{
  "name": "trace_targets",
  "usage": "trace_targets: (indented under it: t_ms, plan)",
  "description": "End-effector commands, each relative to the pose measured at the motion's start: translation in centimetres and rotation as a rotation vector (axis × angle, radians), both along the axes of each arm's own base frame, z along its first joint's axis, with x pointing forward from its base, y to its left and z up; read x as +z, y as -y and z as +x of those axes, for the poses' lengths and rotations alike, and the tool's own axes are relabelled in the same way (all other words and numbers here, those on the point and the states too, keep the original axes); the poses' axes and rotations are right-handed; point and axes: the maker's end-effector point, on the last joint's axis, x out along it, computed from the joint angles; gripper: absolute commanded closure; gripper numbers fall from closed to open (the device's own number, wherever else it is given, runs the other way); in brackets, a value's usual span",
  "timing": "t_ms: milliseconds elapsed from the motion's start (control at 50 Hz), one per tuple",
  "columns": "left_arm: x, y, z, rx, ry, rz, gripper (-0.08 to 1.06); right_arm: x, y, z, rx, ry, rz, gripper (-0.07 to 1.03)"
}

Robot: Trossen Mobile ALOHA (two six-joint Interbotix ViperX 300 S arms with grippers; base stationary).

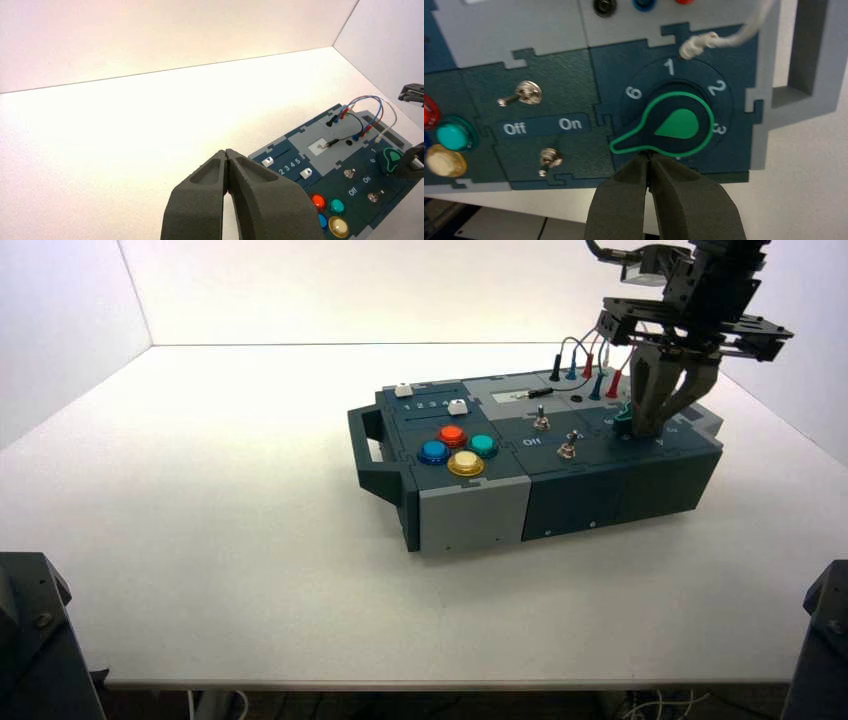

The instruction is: Turn the knob to position 6.

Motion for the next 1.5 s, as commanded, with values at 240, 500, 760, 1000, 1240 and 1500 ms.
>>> trace_targets:
  t_ms: [240,500,760,1000,1240,1500]
  plan:
    - [1.6,0.2,0.4,-0.003,0.039,-0.009,1.01,0.9,-0.7,1.0,0.001,0.038,0.019,0.98]
    - [1.6,0.2,0.4,-0.003,0.041,-0.009,1.01,1.0,-0.8,1.4,0.002,0.044,0.02,0.99]
    - [1.6,0.2,0.4,-0.004,0.04,-0.007,1.01,0.9,-0.9,1.9,0.002,0.043,0.02,0.99]
    - [1.6,0.2,0.4,-0.004,0.04,-0.007,1.01,1.0,-1.0,2.2,0.001,0.045,0.02,0.99]
    - [1.7,0.2,0.4,-0.004,0.041,-0.008,1.01,1.1,-1.1,2.4,0.004,0.052,0.022,0.99]
    - [1.7,0.2,0.4,-0.005,0.043,-0.007,1.01,1.2,-1.1,2.6,0.004,0.052,0.022,0.99]
